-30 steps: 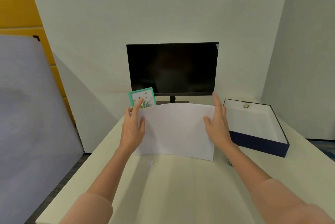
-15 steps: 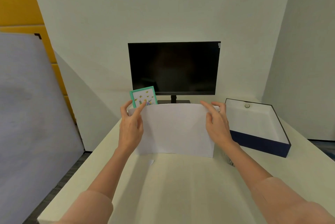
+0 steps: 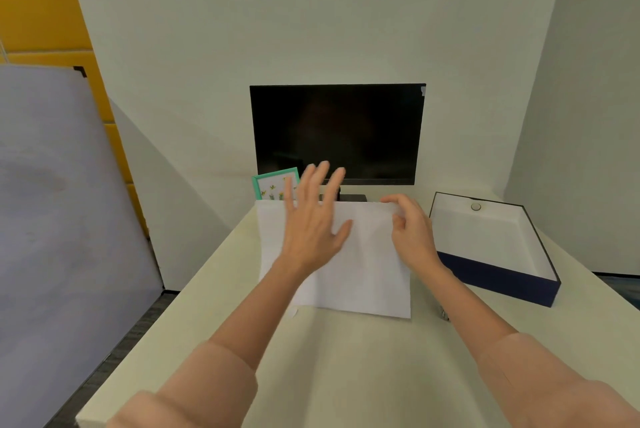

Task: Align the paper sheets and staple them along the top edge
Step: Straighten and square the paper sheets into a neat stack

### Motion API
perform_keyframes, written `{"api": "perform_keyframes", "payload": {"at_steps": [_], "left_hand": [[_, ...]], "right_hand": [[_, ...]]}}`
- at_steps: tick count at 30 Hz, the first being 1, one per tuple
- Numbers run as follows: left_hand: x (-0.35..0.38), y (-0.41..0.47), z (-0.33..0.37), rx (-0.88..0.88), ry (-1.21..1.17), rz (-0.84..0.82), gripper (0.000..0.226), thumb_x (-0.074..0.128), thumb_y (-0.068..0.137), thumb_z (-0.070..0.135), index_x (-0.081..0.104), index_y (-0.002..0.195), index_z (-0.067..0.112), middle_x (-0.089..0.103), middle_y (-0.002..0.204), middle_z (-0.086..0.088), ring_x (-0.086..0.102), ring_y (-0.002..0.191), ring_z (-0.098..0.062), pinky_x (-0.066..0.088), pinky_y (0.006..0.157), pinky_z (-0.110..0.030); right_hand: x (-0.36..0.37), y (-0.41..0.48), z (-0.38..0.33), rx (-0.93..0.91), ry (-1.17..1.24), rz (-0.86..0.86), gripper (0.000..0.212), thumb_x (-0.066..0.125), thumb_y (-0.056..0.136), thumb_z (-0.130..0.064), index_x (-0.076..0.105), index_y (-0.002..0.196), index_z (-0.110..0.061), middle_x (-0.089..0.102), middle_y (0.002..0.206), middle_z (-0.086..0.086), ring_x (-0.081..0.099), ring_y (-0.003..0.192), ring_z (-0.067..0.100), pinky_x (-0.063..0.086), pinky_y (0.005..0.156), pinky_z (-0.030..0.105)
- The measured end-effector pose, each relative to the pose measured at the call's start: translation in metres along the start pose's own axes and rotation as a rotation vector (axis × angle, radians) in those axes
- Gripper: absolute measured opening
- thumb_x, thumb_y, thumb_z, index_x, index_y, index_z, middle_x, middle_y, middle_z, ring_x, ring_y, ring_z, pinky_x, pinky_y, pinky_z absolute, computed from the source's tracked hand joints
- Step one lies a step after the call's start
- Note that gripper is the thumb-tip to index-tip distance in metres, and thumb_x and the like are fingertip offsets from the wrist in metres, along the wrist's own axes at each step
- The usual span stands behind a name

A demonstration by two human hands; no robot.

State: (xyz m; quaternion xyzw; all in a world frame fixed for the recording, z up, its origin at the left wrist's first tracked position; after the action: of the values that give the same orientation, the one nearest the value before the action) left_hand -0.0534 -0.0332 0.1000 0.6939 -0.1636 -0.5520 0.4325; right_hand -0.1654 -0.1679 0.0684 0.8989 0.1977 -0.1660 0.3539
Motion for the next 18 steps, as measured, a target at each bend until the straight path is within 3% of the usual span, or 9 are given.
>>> {"api": "perform_keyframes", "payload": {"at_steps": [2, 4, 7, 9, 11, 13, 15, 18], "left_hand": [[0.014, 0.017, 0.024, 0.041, 0.018, -0.138, 0.087, 0.060, 0.080, 0.049, 0.015, 0.150, 0.025, 0.012, 0.159, -0.006, 0.003, 0.149, -0.028, -0.007, 0.116, -0.052], [0.033, 0.030, 0.032, 0.012, 0.007, -0.300, 0.088, 0.065, 0.079, 0.043, 0.016, 0.150, 0.023, 0.016, 0.158, -0.005, 0.003, 0.148, -0.028, -0.007, 0.117, -0.053], [0.050, 0.042, 0.031, 0.020, -0.043, -0.506, 0.058, 0.064, 0.083, 0.034, 0.043, 0.136, 0.022, 0.048, 0.138, -0.004, 0.035, 0.137, -0.026, 0.006, 0.119, -0.051], [0.049, 0.045, 0.027, 0.046, -0.092, -0.572, 0.039, 0.058, 0.089, 0.030, 0.054, 0.127, 0.021, 0.060, 0.124, -0.005, 0.050, 0.123, -0.025, 0.023, 0.114, -0.046], [0.039, 0.047, 0.020, 0.056, -0.173, -0.549, 0.028, 0.056, 0.091, 0.025, 0.058, 0.119, 0.021, 0.064, 0.117, -0.006, 0.055, 0.115, -0.027, 0.038, 0.104, -0.043], [0.021, 0.051, 0.007, 0.051, -0.237, -0.457, 0.020, 0.055, 0.092, 0.023, 0.059, 0.110, 0.017, 0.065, 0.111, -0.007, 0.058, 0.108, -0.029, 0.046, 0.091, -0.038], [-0.002, 0.058, -0.007, 0.034, -0.304, -0.357, 0.017, 0.056, 0.092, 0.022, 0.060, 0.106, 0.013, 0.066, 0.105, -0.009, 0.060, 0.100, -0.028, 0.043, 0.079, -0.030], [-0.037, 0.067, -0.032, -0.070, -0.492, -0.235, 0.020, 0.059, 0.090, 0.020, 0.063, 0.108, 0.011, 0.067, 0.101, -0.004, 0.062, 0.093, -0.022, 0.042, 0.077, -0.026]], "right_hand": [[0.002, -0.002, -0.004, -0.004, 0.035, -0.007, 0.038, 0.041, 0.096, 0.005, 0.056, 0.124, -0.017, 0.055, 0.129, 0.001, 0.047, 0.116, 0.006, 0.033, 0.091, 0.007], [0.003, -0.003, -0.010, -0.009, 0.052, -0.011, 0.039, 0.043, 0.095, 0.005, 0.055, 0.124, -0.018, 0.056, 0.131, -0.001, 0.048, 0.123, 0.009, 0.032, 0.095, 0.011], [-0.001, -0.003, -0.018, 0.001, 0.095, -0.012, 0.039, 0.044, 0.095, 0.004, 0.054, 0.125, -0.018, 0.055, 0.130, -0.002, 0.047, 0.114, 0.005, 0.031, 0.087, 0.004], [-0.006, -0.001, -0.020, 0.026, 0.147, -0.012, 0.040, 0.046, 0.095, 0.000, 0.052, 0.128, -0.022, 0.054, 0.128, -0.003, 0.046, 0.108, 0.004, 0.037, 0.088, 0.011], [-0.009, 0.002, -0.016, 0.066, 0.200, -0.050, 0.047, 0.056, 0.094, -0.010, 0.044, 0.135, -0.029, 0.056, 0.120, -0.001, 0.054, 0.100, 0.011, 0.051, 0.086, 0.024], [-0.011, 0.005, -0.005, 0.147, 0.223, -0.130, 0.062, 0.066, 0.088, -0.020, 0.035, 0.140, -0.032, 0.055, 0.109, 0.001, 0.059, 0.095, 0.017, 0.054, 0.081, 0.033], [-0.012, 0.005, 0.009, 0.253, 0.246, -0.209, 0.069, 0.072, 0.083, -0.022, 0.035, 0.141, -0.028, 0.058, 0.113, 0.003, 0.060, 0.095, 0.019, 0.052, 0.080, 0.032], [-0.014, 0.005, 0.025, 0.403, 0.414, -0.216, 0.052, 0.073, 0.081, -0.014, 0.053, 0.129, -0.014, 0.065, 0.119, 0.007, 0.063, 0.094, 0.017, 0.050, 0.076, 0.025]]}}
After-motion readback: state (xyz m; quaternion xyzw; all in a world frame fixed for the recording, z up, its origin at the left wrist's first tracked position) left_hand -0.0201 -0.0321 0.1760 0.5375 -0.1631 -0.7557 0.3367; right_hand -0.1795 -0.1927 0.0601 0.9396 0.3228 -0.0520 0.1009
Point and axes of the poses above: each hand's wrist, its own y-axis towards the middle knuckle, its own x-axis out of the palm, z = x × y, the point moved 7 cm from there along y, towards the middle knuckle
